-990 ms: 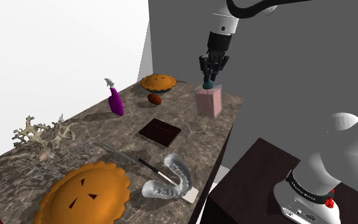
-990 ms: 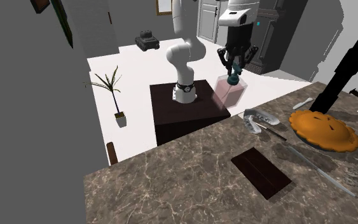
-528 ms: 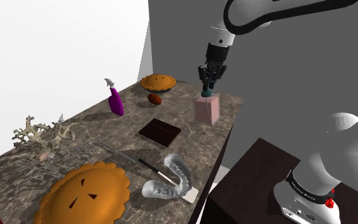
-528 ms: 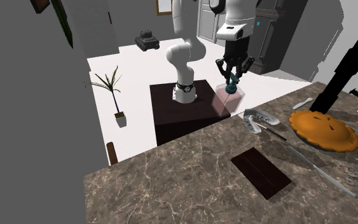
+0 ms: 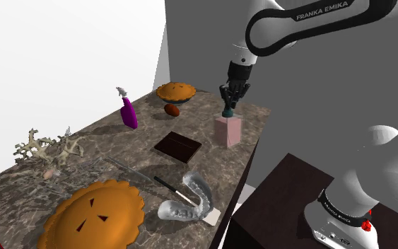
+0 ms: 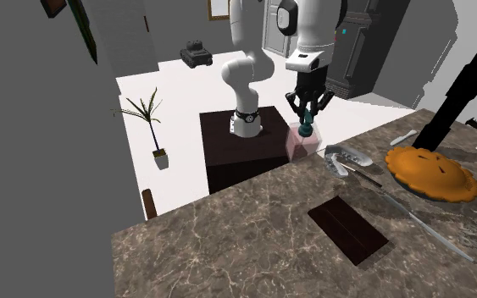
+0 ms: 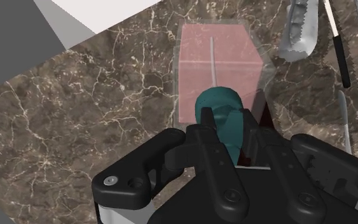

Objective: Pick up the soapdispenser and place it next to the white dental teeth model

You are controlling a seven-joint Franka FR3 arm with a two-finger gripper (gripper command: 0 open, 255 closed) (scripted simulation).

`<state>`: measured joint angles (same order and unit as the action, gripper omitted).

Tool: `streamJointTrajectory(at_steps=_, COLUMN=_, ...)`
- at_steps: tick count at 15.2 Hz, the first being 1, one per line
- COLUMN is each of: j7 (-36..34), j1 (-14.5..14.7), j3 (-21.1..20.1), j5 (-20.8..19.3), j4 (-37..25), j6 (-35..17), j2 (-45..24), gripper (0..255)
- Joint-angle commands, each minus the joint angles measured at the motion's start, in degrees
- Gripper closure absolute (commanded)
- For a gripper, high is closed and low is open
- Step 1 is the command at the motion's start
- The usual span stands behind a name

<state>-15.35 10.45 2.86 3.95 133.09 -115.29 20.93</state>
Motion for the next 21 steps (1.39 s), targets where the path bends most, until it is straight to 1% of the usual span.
streamJointTrajectory(at_steps=1, j7=0.18, j1=0.02, j3=0.04, j5=0.09, j4=1.18, j6=-1.83, j2=-0.6, gripper=255)
streamJointTrajectory(at_steps=11, j7=0.96, j1=0.15, j3=0.14, j5=0.57, j4=6.65, j6=-9.98, j2=-3.32, gripper=255)
streamJointTrajectory(at_steps=21, j7=1.99, j1=0.41, j3=0.3, j5=1.4, j4=10.93, j6=-18.44, j2=-7.53, gripper=255)
